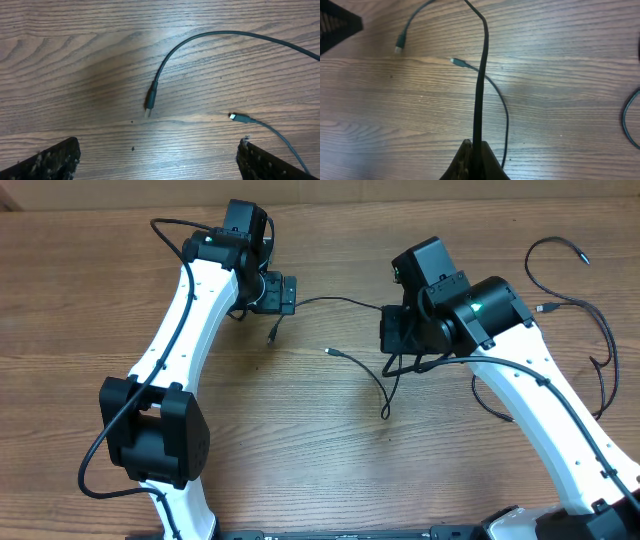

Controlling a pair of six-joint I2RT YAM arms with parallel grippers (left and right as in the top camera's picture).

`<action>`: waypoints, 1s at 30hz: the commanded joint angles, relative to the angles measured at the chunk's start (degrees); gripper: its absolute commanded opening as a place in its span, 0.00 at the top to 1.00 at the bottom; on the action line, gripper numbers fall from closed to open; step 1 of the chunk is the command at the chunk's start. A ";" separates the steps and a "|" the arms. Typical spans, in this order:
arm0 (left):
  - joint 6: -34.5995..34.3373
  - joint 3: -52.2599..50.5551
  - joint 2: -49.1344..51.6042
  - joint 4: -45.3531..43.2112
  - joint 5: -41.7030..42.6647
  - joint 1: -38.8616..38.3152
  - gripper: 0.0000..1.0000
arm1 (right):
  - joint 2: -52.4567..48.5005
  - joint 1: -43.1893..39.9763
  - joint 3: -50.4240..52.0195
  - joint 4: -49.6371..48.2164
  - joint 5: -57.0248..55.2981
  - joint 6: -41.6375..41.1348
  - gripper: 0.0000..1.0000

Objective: Untangle cables
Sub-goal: 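Carry the cable with the right gripper to the right edge pile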

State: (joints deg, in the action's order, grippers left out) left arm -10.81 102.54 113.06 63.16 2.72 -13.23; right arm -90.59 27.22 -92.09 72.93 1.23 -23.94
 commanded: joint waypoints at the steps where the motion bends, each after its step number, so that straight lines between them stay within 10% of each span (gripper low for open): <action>1: -1.01 1.49 -0.24 -0.02 -0.37 0.13 0.01 | 0.09 -0.66 2.97 -0.61 -0.79 -0.24 0.96; 10: -1.01 1.49 -0.24 -0.02 -0.37 0.11 0.00 | 0.09 -3.10 3.76 -1.68 -2.56 -0.24 0.96; 24: -1.01 1.49 -0.24 -0.02 -0.37 0.11 0.00 | 0.17 -20.61 0.42 -41.51 19.39 -0.85 0.96; 30: -1.01 1.49 -0.24 -0.02 -0.37 0.11 0.00 | 0.15 -33.57 -0.17 -53.48 25.86 -17.20 0.96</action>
State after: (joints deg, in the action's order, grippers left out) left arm -10.81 102.54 113.06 63.18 2.72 -13.23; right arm -90.63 -0.40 -90.70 20.73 21.47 -30.52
